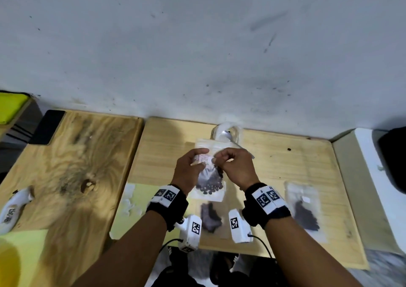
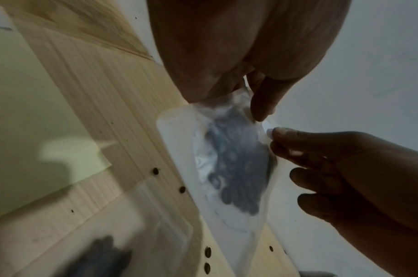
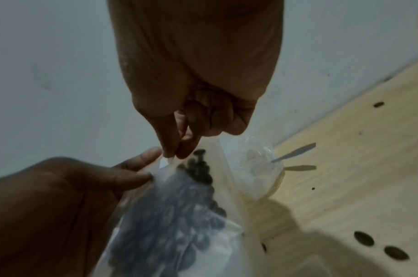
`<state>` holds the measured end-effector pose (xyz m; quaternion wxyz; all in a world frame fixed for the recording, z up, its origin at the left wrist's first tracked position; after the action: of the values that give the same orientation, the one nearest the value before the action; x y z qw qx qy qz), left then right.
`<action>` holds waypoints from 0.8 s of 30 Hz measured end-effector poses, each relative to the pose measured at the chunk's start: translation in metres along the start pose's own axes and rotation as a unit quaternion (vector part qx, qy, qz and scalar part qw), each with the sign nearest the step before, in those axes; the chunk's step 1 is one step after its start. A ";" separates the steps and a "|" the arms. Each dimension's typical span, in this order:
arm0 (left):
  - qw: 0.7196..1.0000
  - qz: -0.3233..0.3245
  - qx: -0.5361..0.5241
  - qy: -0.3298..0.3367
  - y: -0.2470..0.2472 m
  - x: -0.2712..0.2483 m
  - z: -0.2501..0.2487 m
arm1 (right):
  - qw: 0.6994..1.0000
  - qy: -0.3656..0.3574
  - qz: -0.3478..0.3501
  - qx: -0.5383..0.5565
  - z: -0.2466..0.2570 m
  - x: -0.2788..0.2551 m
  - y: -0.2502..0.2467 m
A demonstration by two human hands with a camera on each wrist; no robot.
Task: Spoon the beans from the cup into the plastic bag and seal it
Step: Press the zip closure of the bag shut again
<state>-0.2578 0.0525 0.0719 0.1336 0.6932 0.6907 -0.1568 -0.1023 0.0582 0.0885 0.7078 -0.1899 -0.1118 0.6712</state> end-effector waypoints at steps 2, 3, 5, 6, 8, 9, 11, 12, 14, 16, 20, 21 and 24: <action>1.000 0.010 -0.009 -0.003 0.008 -0.002 -0.003 | 0.998 -0.014 -0.015 -0.065 -0.001 0.000 -0.003; 1.000 0.013 -0.017 -0.007 0.010 -0.003 -0.003 | 0.995 -0.017 -0.023 -0.096 0.000 0.000 -0.004; 0.999 0.013 -0.044 -0.020 0.015 -0.003 -0.004 | 0.991 -0.008 -0.048 -0.128 0.003 -0.004 -0.006; 0.998 0.009 -0.058 -0.025 0.017 -0.003 -0.004 | 0.989 -0.007 -0.067 -0.131 0.004 -0.005 -0.007; 0.997 -0.010 -0.072 -0.027 0.019 -0.002 -0.004 | 0.986 -0.012 -0.107 -0.129 0.002 -0.008 -0.008; 0.997 -0.020 -0.074 -0.024 0.020 -0.002 -0.003 | 0.985 -0.009 -0.120 -0.121 0.001 -0.009 -0.009; 0.997 -0.036 -0.068 -0.019 0.020 -0.001 -0.003 | 0.989 0.004 -0.128 -0.079 -0.004 -0.009 -0.009; 0.997 -0.044 -0.060 -0.018 0.021 0.000 -0.002 | 0.991 0.007 -0.126 -0.048 -0.006 -0.009 -0.008; 0.997 -0.052 -0.052 -0.014 0.022 0.001 -0.004 | 0.992 0.010 -0.122 0.006 -0.009 -0.008 -0.005; 0.997 -0.051 -0.053 -0.015 0.023 0.001 -0.006 | 0.992 0.015 -0.123 0.025 -0.012 -0.007 -0.003; 0.997 -0.037 -0.060 -0.029 0.020 0.000 -0.007 | 0.995 0.006 -0.093 0.045 -0.016 -0.007 -0.004; 0.997 -0.035 -0.060 -0.030 0.020 -0.001 -0.006 | 0.995 0.004 -0.088 0.044 -0.017 -0.008 -0.004; 0.997 -0.039 -0.058 -0.026 0.019 -0.002 -0.003 | 0.995 -0.002 -0.086 0.044 -0.020 -0.010 -0.003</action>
<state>-0.2390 0.0514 0.0749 0.1846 0.6524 0.7217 -0.1395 -0.0920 0.0458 0.0725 0.7706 -0.1463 -0.0994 0.6123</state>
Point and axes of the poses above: each hand's wrist, its own x-axis towards the middle knuckle, its own y-axis out of the palm, z = x × y, the point moved 1 cm from there along x, towards the middle knuckle, and after that the axes turned 8 degrees about -y, right-handed, at the moved point
